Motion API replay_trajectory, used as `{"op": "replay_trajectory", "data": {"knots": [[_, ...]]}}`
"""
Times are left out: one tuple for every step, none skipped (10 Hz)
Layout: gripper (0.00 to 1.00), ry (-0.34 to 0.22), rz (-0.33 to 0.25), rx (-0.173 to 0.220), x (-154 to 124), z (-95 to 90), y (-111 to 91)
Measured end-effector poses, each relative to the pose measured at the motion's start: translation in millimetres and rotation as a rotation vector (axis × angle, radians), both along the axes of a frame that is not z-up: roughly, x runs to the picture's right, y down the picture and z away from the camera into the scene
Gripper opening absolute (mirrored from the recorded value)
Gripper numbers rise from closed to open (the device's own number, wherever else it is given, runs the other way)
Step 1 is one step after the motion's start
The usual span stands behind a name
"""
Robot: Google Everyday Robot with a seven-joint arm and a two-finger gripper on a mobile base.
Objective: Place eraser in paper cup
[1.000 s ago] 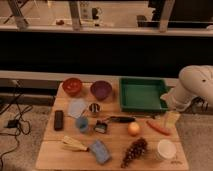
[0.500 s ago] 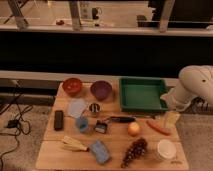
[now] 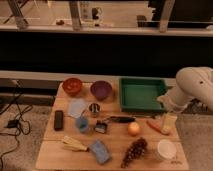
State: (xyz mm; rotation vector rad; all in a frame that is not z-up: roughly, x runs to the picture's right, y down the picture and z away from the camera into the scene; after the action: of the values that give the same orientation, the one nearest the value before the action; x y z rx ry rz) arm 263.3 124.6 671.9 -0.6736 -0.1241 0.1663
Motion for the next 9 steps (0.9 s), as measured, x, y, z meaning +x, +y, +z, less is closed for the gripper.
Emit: {"op": "replay_trajectory", "data": {"knots": [[0.94, -0.031, -0.026, -0.005, -24.6, -5.1, 6.0], [0.94, -0.06, -0.05, -0.006, -47.2, -10.4, 11.1], [0.94, -0.088, -0.07, -0.006, -66.9, -16.1, 15.9], [0.94, -0.112, -0.089, -0.005, -84.2, -20.8, 20.9], [0.94, -0.14, -0.114, -0.001, -105.7, -25.9, 26.3], [0.94, -0.162, -0.132, 0.003, -122.4, -28.8, 30.2], [0.94, -0.187, -0.149, 0.004, -140.3, -30.9, 34.3], [0.94, -0.222, -0.159, -0.001, -161.8, -31.2, 39.4], [0.94, -0.245, -0.151, -0.012, -174.4, -30.2, 43.7]]}}
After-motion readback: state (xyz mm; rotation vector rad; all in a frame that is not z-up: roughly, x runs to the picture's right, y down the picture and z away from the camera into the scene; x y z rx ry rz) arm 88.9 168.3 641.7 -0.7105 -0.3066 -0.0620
